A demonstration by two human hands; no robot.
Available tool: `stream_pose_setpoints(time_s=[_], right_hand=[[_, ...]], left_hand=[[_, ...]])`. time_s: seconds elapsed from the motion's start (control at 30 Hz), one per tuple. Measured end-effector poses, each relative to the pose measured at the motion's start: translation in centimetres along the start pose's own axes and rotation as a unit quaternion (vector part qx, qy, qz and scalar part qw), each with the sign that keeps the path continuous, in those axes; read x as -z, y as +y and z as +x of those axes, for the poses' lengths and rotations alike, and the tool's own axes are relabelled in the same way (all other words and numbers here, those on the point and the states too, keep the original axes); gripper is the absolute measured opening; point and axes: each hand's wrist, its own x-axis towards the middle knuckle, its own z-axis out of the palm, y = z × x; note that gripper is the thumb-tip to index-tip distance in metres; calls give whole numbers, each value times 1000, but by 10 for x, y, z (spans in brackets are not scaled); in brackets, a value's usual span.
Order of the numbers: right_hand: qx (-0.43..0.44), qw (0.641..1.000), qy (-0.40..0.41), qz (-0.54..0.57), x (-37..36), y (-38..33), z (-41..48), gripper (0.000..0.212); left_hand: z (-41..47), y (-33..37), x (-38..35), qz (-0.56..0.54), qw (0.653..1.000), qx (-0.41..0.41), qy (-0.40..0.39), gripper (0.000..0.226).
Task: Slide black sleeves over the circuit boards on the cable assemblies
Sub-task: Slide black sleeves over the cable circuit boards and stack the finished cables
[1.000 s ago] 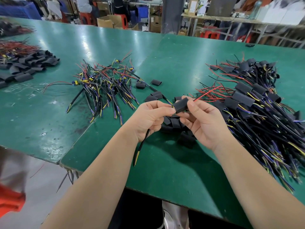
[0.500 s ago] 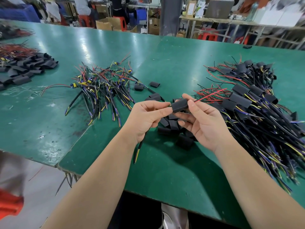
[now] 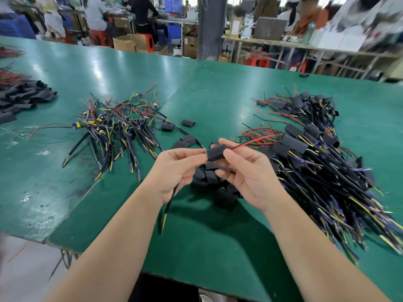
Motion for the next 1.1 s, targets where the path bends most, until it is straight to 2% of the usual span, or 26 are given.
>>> stream_pose_setpoints(time_s=[0.1, 0.23, 0.4, 0.53, 0.6, 0.7, 0.83, 0.93, 1.1], right_hand=[[29, 998, 26, -44, -1, 4, 1, 27], [25, 1000, 2, -18, 0, 7, 4, 28], [51, 996, -14, -75, 7, 8, 6, 34], [67, 986, 11, -150, 6, 12, 5, 31], [67, 980, 29, -185, 4, 17, 4, 41], [64, 984, 35, -162, -4, 23, 4, 53], [132, 968, 90, -195, -8, 24, 6, 49], [155, 961, 78, -217, -5, 20, 6, 46], [156, 961, 63, -217, -2, 19, 8, 55]], left_hand=[[0, -2, -1, 10, 1000, 0, 4, 25], [1, -2, 0, -17, 1000, 21, -11, 12], [1, -3, 2, -33, 998, 39, -25, 13], [1, -6, 1, 29, 999, 5, 25, 10], [2, -8, -1, 49, 997, -9, 54, 5], [4, -8, -2, -4, 999, 7, 53, 13], [2, -6, -3, -51, 998, 32, 27, 11], [0, -4, -4, -68, 997, 48, 6, 10], [-3, -2, -9, -90, 993, 72, -2, 7]])
